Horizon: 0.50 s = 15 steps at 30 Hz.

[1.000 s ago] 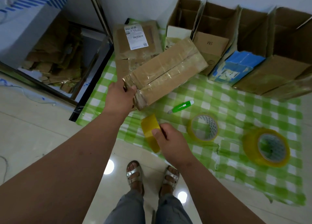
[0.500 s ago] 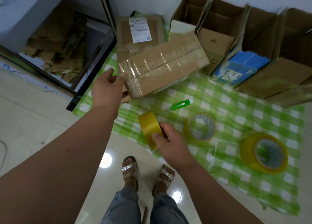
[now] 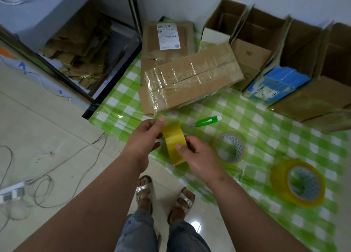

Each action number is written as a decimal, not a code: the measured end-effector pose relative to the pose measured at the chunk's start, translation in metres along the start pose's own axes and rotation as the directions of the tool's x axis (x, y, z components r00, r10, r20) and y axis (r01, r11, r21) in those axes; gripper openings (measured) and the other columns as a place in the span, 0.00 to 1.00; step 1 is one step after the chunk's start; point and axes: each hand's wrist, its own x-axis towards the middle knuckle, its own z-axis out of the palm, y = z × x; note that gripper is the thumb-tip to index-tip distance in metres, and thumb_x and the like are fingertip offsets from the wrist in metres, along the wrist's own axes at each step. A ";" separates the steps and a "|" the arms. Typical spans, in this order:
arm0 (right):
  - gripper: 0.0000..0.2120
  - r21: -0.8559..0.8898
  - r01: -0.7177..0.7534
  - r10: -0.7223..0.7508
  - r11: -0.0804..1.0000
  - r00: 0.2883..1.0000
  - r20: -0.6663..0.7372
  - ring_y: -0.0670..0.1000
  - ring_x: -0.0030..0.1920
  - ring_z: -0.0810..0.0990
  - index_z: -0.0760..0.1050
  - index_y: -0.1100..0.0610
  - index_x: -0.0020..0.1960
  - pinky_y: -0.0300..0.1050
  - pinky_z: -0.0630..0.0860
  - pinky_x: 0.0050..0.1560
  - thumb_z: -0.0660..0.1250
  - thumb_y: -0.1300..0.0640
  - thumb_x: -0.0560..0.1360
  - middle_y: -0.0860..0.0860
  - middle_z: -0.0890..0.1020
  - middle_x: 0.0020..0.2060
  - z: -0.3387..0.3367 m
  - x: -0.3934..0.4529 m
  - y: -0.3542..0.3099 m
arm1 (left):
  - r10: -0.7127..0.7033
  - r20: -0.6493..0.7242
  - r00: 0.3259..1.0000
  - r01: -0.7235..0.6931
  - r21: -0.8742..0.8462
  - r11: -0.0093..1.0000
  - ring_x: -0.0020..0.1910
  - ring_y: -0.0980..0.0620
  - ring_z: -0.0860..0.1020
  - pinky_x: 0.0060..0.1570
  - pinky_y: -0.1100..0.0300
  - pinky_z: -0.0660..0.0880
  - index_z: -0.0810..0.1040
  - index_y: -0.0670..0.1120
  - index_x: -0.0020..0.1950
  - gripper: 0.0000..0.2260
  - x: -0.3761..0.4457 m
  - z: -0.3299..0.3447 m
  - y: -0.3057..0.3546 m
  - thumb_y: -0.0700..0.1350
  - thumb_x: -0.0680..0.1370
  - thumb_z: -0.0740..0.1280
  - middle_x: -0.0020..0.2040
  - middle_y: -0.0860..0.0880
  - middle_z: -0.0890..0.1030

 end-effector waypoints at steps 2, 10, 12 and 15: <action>0.03 -0.040 -0.012 0.013 0.999 1.000 0.024 0.41 0.42 0.81 0.80 0.48 0.48 0.34 0.75 0.41 0.68 0.52 0.78 0.44 0.84 0.42 -0.004 0.000 -0.003 | -0.023 0.039 0.999 0.024 -0.040 0.999 0.47 0.50 0.83 0.48 0.55 0.78 0.79 0.50 0.55 0.09 -0.001 0.004 -0.001 0.47 0.76 0.72 0.51 0.49 0.83; 0.10 -0.501 0.052 -0.160 0.864 0.971 -0.175 0.53 0.51 0.78 0.80 0.53 0.55 0.48 0.75 0.48 0.61 0.57 0.79 0.50 0.80 0.51 -0.037 0.030 -0.009 | -0.149 0.059 0.987 0.159 -0.245 0.956 0.33 0.49 0.83 0.32 0.60 0.79 0.81 0.45 0.50 0.06 -0.006 0.007 -0.001 0.35 0.76 0.70 0.37 0.50 0.85; 0.17 -0.691 0.032 -0.202 0.722 0.965 -0.165 0.58 0.59 0.74 0.76 0.56 0.65 0.51 0.73 0.57 0.60 0.60 0.78 0.55 0.77 0.61 -0.046 0.047 -0.005 | -0.148 0.056 0.987 0.157 -0.264 0.952 0.33 0.49 0.83 0.32 0.60 0.79 0.82 0.45 0.49 0.07 -0.007 0.005 -0.002 0.35 0.76 0.70 0.37 0.50 0.85; 0.27 -0.846 -0.012 -0.102 0.533 0.992 -0.078 0.60 0.66 0.67 0.66 0.54 0.74 0.50 0.67 0.64 0.61 0.62 0.75 0.55 0.70 0.70 -0.055 0.071 0.001 | -0.145 0.039 0.989 0.150 -0.292 0.945 0.32 0.50 0.83 0.32 0.60 0.79 0.83 0.44 0.50 0.07 -0.009 0.004 -0.002 0.35 0.76 0.69 0.38 0.50 0.85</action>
